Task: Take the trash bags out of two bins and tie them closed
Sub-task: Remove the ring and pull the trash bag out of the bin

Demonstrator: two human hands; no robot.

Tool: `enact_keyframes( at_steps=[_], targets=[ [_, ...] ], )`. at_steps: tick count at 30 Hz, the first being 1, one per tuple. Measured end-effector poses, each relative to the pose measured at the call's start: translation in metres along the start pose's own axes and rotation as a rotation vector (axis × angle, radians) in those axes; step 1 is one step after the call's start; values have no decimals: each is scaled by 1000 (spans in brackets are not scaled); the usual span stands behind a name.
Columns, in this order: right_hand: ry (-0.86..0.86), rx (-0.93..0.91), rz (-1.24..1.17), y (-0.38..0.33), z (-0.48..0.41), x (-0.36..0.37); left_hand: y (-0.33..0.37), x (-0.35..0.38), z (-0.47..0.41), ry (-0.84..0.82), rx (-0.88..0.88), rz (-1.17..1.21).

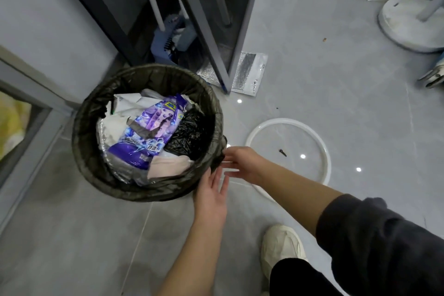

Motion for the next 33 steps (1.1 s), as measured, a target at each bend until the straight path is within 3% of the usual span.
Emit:
enact_keyframes(
  at_steps=[8,17,23,33],
  targets=[
    [63,30,-195,-3,16,2,-5,-5,32,88,-34,23],
    [51,38,-134,-13,74,28,64,-12,82,123,31,280],
    [72,-5,-221,-18,102,42,95,-16,105,122,22,192],
    [152,-112,-154,-30,134,44,149,-33,123,108,16,8]
  ],
)
Point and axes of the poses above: each hand's wrist, its own z-axis away from the middle knuckle, its own x-axis out of the palm, y = z × x, the point moved 8 cm from there along -z, towards the middle knuckle, and after that the axes turned 10 degrees about x, right-handed, at the moved point
